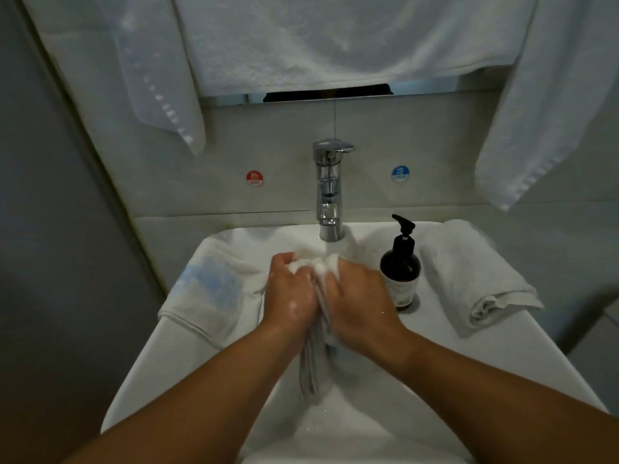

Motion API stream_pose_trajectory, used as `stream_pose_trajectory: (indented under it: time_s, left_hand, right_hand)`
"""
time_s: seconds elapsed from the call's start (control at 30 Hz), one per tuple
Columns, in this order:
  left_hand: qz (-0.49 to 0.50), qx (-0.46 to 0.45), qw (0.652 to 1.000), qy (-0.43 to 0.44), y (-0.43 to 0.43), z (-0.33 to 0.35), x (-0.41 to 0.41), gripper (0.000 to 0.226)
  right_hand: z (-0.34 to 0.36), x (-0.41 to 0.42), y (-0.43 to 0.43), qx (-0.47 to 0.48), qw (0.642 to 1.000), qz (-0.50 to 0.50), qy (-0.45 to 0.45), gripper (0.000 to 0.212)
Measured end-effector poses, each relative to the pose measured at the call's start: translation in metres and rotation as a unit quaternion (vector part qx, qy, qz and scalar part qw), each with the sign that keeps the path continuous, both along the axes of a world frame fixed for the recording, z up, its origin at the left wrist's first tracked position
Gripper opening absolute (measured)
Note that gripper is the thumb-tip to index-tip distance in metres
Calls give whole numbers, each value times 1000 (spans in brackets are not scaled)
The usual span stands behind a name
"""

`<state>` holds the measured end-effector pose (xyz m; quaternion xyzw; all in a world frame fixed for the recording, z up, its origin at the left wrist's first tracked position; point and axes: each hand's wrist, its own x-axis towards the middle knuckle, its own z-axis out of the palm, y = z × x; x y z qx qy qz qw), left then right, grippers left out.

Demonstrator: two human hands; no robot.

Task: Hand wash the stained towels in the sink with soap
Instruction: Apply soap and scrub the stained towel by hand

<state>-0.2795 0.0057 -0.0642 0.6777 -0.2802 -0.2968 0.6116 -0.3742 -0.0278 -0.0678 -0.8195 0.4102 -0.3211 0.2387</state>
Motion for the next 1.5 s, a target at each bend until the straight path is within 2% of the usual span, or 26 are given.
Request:
stream_pose_trajectory:
  time_s: [0.1,0.2,0.33,0.4,0.53,0.63,0.7,0.83,0.9,1.0,1.1,1.17,1.27,1.37,1.43,1.5]
  left_hand:
    - [-31,5,999,8,4,0,-2,19]
    - [-45,-18,999,-7,3,0,-6,18]
    - [0,15,999,35,-2,-1,6,26]
    - [-24,9,999,33,1,-2,6,23]
    - [-36,-33,999,24,-1,-2,0,21]
    - [-3,-7,1000,23,-3,-3,6,24]
    - [-25,19,999,21,0,-5,7,22]
    - [-74,-30,996,34,2,-4,2,19]
    - [-67,-46,997,6,0,-3,5,18]
    - [-21,-22,999,-30,-2,-4,15,15]
    - [-4,-12,999,-37,-1,-4,19,14]
    - [-3,-22,998,-63,-1,-5,15,14]
    - [-27,-38,994,-94,0,-9,4,15]
    - [-11,-36,999,-30,0,-7,4,15]
    - [-44,-47,998,4,3,-5,2,15]
    - [-75,-51,995,-41,4,-5,-2,16]
  right_hand:
    - [1,5,-14,-1,999,-39,8,25]
    - [1,-2,-26,28,997,-60,27,32]
    - [1,-4,-3,-31,998,51,9,31]
    - [0,1,-12,-43,999,15,5,31]
    - [4,-2,-26,-2,999,-50,3,30]
    - [-1,-5,-7,-31,999,28,15,28]
    - [-3,-3,-6,-45,998,35,19,31]
    - [-5,-5,-45,49,997,-43,29,36]
    - [-10,-16,-54,98,994,-16,-38,41]
    - [-11,-27,-54,141,972,7,-190,48]
    - [-8,-25,-52,186,951,-9,-246,49]
    - [-7,-21,-49,144,966,-28,-214,48]
    - [-11,-11,-26,40,995,-21,-92,37]
    - [-4,-2,-7,-43,993,13,-110,33]
    - [-2,0,-20,-37,996,-24,-77,30]
    - [2,-5,-33,16,998,-52,-31,35]
